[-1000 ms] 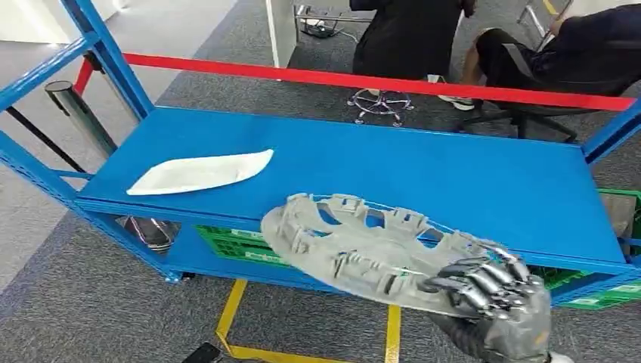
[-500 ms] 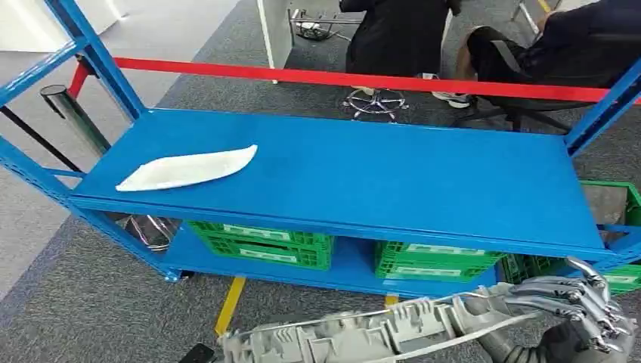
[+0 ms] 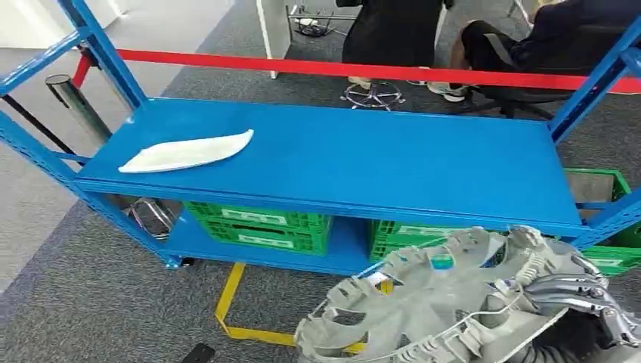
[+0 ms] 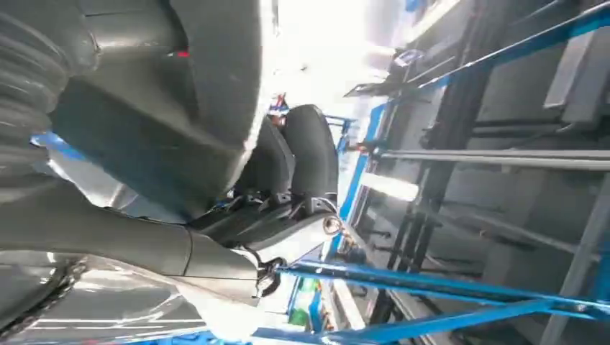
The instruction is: Take the parts from the cabinet and place them on the table.
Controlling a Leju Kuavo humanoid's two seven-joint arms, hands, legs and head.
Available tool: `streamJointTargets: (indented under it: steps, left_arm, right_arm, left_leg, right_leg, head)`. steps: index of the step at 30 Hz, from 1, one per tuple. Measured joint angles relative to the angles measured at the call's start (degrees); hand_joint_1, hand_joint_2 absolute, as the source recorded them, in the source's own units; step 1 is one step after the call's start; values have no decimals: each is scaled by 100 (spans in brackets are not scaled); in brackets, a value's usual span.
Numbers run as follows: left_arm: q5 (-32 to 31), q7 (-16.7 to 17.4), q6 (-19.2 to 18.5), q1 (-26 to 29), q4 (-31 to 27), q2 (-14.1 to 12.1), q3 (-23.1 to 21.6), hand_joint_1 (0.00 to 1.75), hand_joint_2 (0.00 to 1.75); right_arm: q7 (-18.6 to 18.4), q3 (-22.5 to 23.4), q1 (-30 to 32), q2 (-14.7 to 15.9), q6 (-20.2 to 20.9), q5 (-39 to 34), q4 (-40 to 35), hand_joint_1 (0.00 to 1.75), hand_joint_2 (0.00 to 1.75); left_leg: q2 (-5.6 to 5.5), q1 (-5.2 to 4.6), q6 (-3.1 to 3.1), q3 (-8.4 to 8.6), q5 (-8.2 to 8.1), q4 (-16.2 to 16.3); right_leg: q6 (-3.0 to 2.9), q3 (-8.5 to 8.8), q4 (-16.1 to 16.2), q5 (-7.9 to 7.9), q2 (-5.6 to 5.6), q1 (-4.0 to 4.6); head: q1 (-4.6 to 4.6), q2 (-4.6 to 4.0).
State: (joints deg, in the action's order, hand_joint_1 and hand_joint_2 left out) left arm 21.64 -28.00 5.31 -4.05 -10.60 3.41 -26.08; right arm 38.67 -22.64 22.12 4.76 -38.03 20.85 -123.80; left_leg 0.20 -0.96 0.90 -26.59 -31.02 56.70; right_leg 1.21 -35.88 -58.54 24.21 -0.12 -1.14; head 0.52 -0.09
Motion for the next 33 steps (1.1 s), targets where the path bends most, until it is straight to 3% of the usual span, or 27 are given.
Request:
streamJointTargets:
  steps: [1,2,3,4,5,6,7,8,9,11,13,14,15,17,18,19,21,22,23,25,26,27,28,29,31,32,33]
  left_arm:
    - [0,0,0,12,0,2,4,0,175]
    - [0,-2,-2,22,-2,44,7,0,175]
    - [0,-2,-2,13,0,55,13,0,175]
    - [2,-4,0,10,0,55,24,0,175]
    - [7,-4,0,14,0,59,35,0,175]
    - [2,-4,0,19,0,68,35,0,175]
    - [2,-4,0,21,0,74,35,0,175]
    - [2,-4,-2,24,0,79,35,0,175]
    - [2,-4,-2,26,0,85,35,0,175]
    - [2,-4,-2,25,0,90,39,0,175]
    - [4,-11,-2,25,0,92,42,0,175]
    - [2,-15,0,32,0,90,44,0,175]
    - [4,-20,2,35,0,87,44,0,175]
    - [7,-22,20,72,6,88,48,0,175]
    - [7,-26,20,82,13,85,50,0,175]
    - [5,-26,20,101,15,87,50,0,175]
    - [-2,-33,20,98,15,87,50,0,175]
    - [-9,-33,17,94,15,87,50,0,175]
    - [-18,-33,17,93,15,90,50,0,175]
    - [-24,-33,17,90,15,87,50,0,175]
    - [-20,-37,17,86,15,87,50,0,175]
    - [0,-53,18,79,15,90,50,0,175]
    - [9,-83,22,60,15,101,55,0,175]
    - [37,-129,41,43,15,103,65,0,175]
    - [63,-203,89,49,15,107,83,0,175]
    - [89,-249,111,89,17,105,90,0,175]
    - [127,-278,131,109,20,109,101,0,175]
  right_arm:
    - [0,-22,5,2,0,-13,-9,175,175]
    - [0,-28,10,7,0,-13,-20,175,175]
    - [2,-28,15,24,0,-13,-20,175,175]
    - [4,-28,8,33,0,-13,-24,175,175]
    - [4,-28,4,35,0,-15,-24,175,175]
    - [2,-28,10,39,0,-20,-24,175,175]
    - [2,-28,7,46,0,-20,-24,175,175]
    - [2,-28,8,63,0,-20,-24,175,175]
    - [2,-28,7,68,0,-24,-24,175,175]
    - [15,-28,6,74,11,-96,-24,175,175]
    - [72,-26,0,76,79,-429,-26,175,175]
    - [94,-15,6,76,137,-604,-24,175,175]
    - [98,-4,29,76,226,-775,-24,175,175]
    - [101,17,83,76,400,-1071,-7,175,175]
    - [101,29,86,76,446,-1102,0,175,175]
    - [103,46,96,68,498,-1108,13,175,175]
    - [103,127,115,31,640,-1086,65,175,175]
    - [103,155,118,11,690,-1045,111,175,175]
    - [103,179,116,-20,752,-1034,166,175,175]
    - [103,238,110,-83,864,-1075,267,175,175]
    - [103,271,98,-116,931,-1113,328,175,175]
    - [103,295,82,-147,993,-1159,387,175,175]
    - [103,337,71,-179,1065,-1191,444,175,175]
    - [103,391,57,-210,1134,-1217,494,175,175]
    - [105,478,-1,-256,1269,-1302,583,175,175]
    - [105,535,-8,-280,1352,-1342,625,175,175]
    - [105,606,-10,-295,1443,-1377,660,175,175]
  left_leg:
    - [0,-11,26,-18,48,-15]
    - [15,60,64,-46,185,-135]
    - [35,57,95,-120,265,-148]
    - [46,60,143,-211,338,-150]
    - [51,56,137,-304,401,-149]
    - [61,46,139,-389,470,-143]
    - [71,43,134,-491,539,-134]
    - [79,43,124,-593,610,-122]
    - [85,45,111,-695,672,-103]
    - [86,65,65,-900,768,-12]
    - [74,32,10,-1006,817,126]
    - [75,23,-23,-1009,864,142]
    - [74,29,-47,-1018,898,140]
    - [65,51,-110,-1030,990,142]
    - [36,78,-158,-1077,770,225]
    - [28,85,-189,-1133,409,469]
    - [23,112,-243,-1285,-267,1304]
    - [23,121,-258,-1328,-425,1697]
    - [23,132,-269,-1293,-378,1887]
    - [28,149,-267,-943,27,1600]
    - [65,151,-251,-620,202,1149]
    - [187,150,-230,-262,238,633]
    - [360,107,-214,7,87,168]
    - [347,77,-140,74,26,-10]
    - [236,61,-103,-24,35,-29]
    - [190,68,-33,-92,101,-60]
    - [161,91,22,-147,180,-77]
  right_leg:
    - [39,7,33,-48,-6,-1]
    - [71,-25,26,-70,5,7]
    - [82,-120,-71,173,10,12]
    - [98,-241,-349,554,15,7]
    - [117,-320,-753,899,11,1]
    - [140,-395,-1155,1149,12,-4]
    - [158,-431,-1480,1250,11,-1]
    - [172,-370,-1613,1148,10,-2]
    - [185,-200,-1518,918,8,-7]
    - [201,460,-744,542,-1,-12]
    - [182,1182,256,892,2,9]
    - [81,1104,265,943,-1,9]
    - [53,1061,255,943,-1,19]
    - [-75,984,254,845,-18,12]
    - [-114,941,244,786,-53,1]
    - [-165,876,243,727,-60,1]
    - [-177,726,238,603,-94,5]
    - [-173,647,227,545,-128,8]
    - [-170,606,213,491,-168,8]
    - [-143,433,160,388,-253,8]
    - [-123,355,130,346,-299,6]
    - [-98,310,106,319,-342,7]
    - [-64,275,79,290,-392,40]
    - [-23,258,79,251,-452,37]
    - [35,223,85,161,-581,30]
    - [75,214,91,127,-629,30]
    - [128,181,24,286,-414,-2]
  head:
    - [-13,0]
    - [-7,0]
    - [-15,0]
    - [-33,0]
    - [-44,0]
    - [-31,0]
    - [-42,0]
    - [-37,0]
    - [-37,0]
    - [-37,0]
    - [-44,0]
    - [-19,0]
    - [-50,0]
    - [-50,0]
    - [-44,2]
    - [-22,0]
    - [-11,0]
    - [-9,0]
    - [-7,0]
    - [-4,0]
    - [-7,0]
    - [-4,0]
    - [-2,0]
    - [-22,0]
    - [-13,0]
    - [-22,0]
    - [-18,0]
